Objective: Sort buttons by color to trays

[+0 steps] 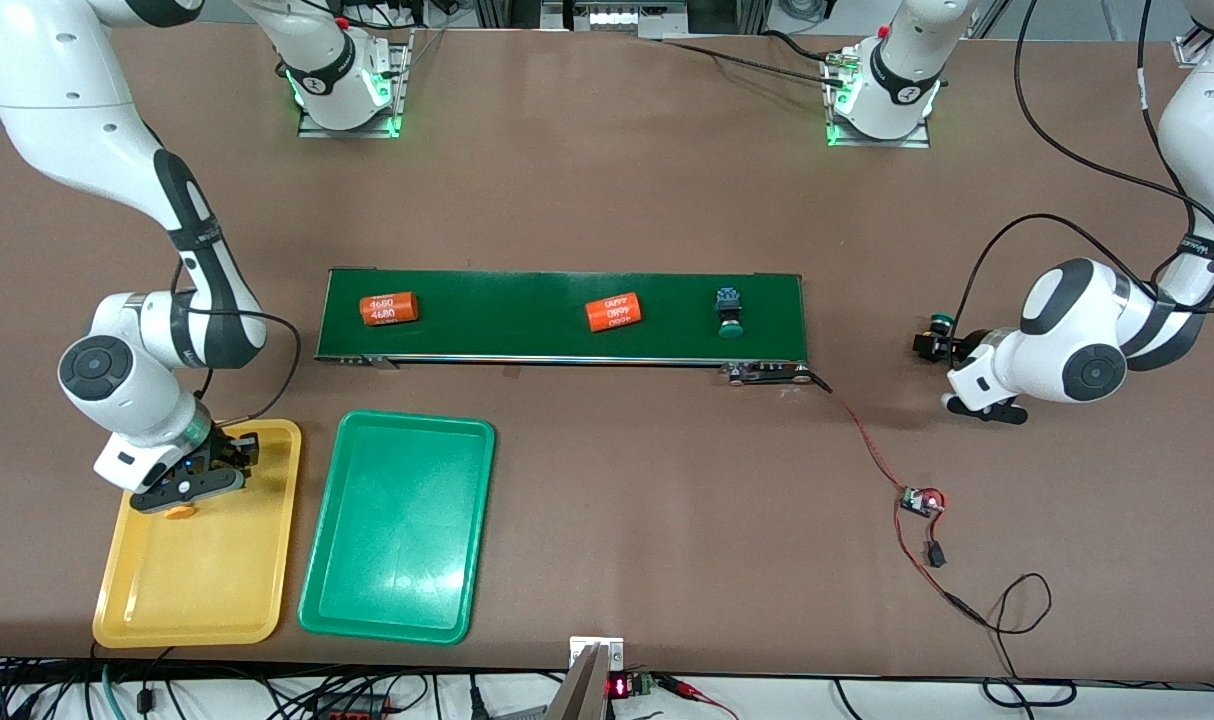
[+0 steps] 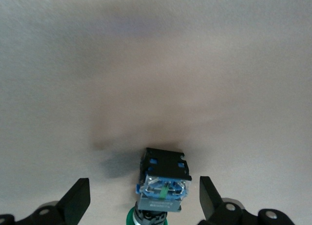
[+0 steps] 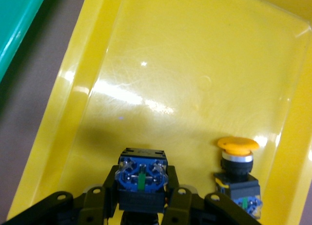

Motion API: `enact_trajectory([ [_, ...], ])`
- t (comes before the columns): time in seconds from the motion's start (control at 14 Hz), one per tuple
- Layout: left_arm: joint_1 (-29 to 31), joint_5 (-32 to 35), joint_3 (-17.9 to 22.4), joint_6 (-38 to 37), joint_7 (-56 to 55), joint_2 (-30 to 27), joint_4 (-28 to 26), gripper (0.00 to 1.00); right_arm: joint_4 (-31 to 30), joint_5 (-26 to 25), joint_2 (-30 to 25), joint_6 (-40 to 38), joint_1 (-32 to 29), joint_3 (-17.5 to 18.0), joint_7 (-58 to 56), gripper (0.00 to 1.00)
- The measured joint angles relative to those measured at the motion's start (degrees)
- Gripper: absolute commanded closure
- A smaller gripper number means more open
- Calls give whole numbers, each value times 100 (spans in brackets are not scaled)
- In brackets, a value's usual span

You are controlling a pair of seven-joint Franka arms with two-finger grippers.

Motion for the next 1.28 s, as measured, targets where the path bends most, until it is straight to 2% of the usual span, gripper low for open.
enact_trajectory([
  [0.07,17,0,-5,66,0,-1,-89,43,41,0,84,113,-5,-1,-8,75],
  [0.14,21,0,-6,123,-1,0,-174,61,61,0,149,211,-9,-4,-10,48],
  [0.21,21,1,-8,147,-3,-1,-235,75,75,0,194,267,-13,-12,-10,43],
  [0.29,22,17,-19,147,-6,-16,-247,86,78,0,216,289,-16,-20,-19,26],
  [0.36,26,18,-28,148,-6,-44,-247,87,79,0,220,304,-18,-24,-46,13],
  [0.43,29,18,-37,151,-5,-66,-246,87,85,0,220,308,-18,-24,-58,6],
  [0.57,50,18,-191,16,-6,-84,-181,88,124,0,216,319,-18,-24,-59,0],
  [0.86,-112,7,-996,-1121,-39,-140,476,88,58,3,-99,149,5,11,-59,0],
  [1.07,-702,-522,-1076,-1299,-366,-178,745,87,-71,203,-658,-795,67,145,219,0],
  [1.28,-1397,-1047,-1068,-1287,-1169,-170,835,87,-182,454,-1284,-1826,321,247,756,0],
])
